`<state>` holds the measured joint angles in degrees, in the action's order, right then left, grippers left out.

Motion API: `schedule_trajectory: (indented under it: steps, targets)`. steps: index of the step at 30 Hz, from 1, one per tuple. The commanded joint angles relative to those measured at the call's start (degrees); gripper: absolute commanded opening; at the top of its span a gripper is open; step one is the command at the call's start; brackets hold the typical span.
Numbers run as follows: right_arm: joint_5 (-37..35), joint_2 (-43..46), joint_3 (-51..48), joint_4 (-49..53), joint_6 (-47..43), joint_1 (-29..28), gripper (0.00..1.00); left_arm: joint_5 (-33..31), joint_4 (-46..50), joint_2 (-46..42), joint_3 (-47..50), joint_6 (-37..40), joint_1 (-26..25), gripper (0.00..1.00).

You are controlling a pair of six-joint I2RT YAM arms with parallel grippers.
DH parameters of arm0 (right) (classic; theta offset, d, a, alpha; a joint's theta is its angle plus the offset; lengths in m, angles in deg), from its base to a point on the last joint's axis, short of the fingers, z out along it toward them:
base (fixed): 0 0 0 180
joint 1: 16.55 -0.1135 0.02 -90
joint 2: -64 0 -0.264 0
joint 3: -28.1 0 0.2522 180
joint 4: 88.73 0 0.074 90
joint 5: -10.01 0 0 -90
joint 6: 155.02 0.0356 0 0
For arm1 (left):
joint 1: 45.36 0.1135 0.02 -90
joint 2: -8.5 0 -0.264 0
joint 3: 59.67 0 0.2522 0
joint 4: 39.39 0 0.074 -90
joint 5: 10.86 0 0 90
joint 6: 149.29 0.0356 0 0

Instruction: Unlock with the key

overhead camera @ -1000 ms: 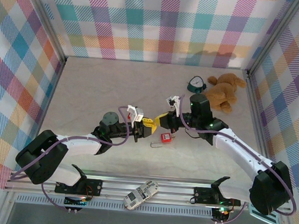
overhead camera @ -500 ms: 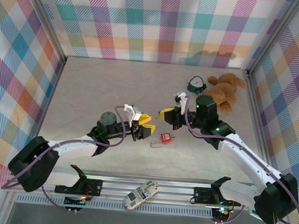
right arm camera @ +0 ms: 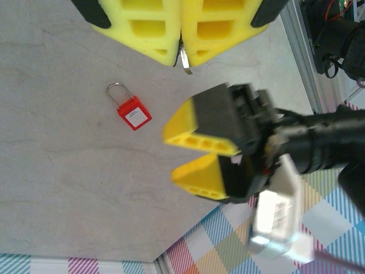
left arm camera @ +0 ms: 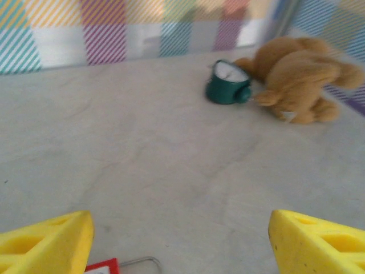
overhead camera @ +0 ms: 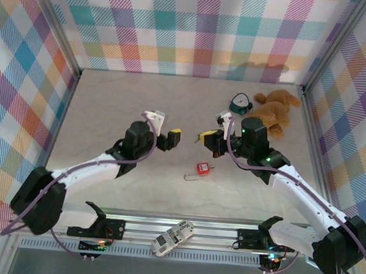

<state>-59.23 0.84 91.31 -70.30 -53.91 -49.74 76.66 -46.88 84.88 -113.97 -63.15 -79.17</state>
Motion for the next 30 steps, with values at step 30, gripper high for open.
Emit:
schedule_trajectory:
  steps: [30]
  targets:
    - [-2.2, 4.2, -5.3, 1.7, 0.1, -0.2, 0.03, 14.6, 24.2, 31.7, -24.0, -7.9, 10.8, 0.70]
